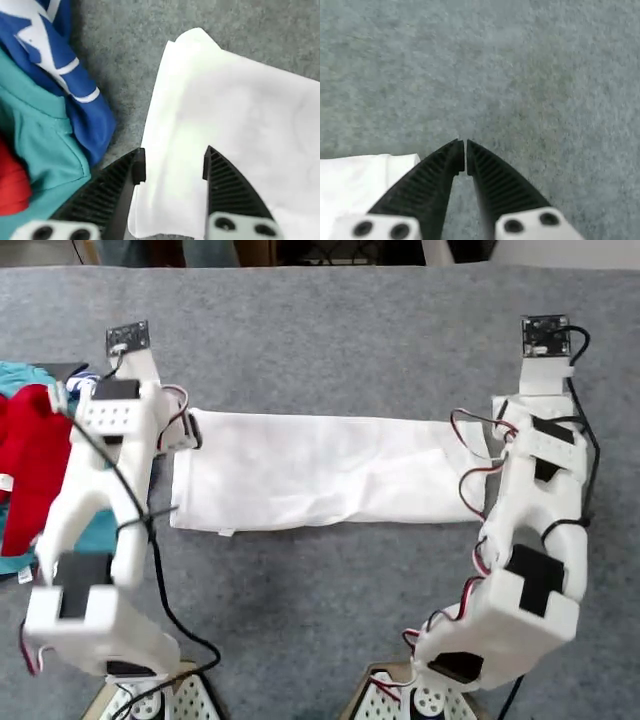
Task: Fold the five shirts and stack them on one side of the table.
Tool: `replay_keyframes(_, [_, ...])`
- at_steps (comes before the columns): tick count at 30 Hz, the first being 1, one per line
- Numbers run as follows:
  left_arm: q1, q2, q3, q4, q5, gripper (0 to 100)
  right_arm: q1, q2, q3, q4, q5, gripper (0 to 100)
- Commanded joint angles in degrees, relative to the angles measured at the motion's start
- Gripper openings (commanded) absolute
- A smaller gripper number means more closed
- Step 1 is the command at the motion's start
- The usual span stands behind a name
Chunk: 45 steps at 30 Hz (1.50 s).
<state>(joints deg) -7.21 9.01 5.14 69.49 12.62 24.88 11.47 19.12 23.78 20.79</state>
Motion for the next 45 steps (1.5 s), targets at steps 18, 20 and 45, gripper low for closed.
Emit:
replay_keyframes(18, [-1.01, 24.88, -36.26, 20.92, -13.71, 23, 0.26, 7.78, -12.44, 2.81, 1.32, 2.5])
replay_keyframes(20, [-1.19, 24.97, -36.53, 23.21, -15.56, 23, 0.26, 7.78, -12.44, 2.81, 1.32, 2.5])
replay_keyframes(45, [-2.33, 36.84, -32.48, 19.43, -16.62, 13, 0.70, 7.52, -12.53, 2.99, 1.41, 2.5])
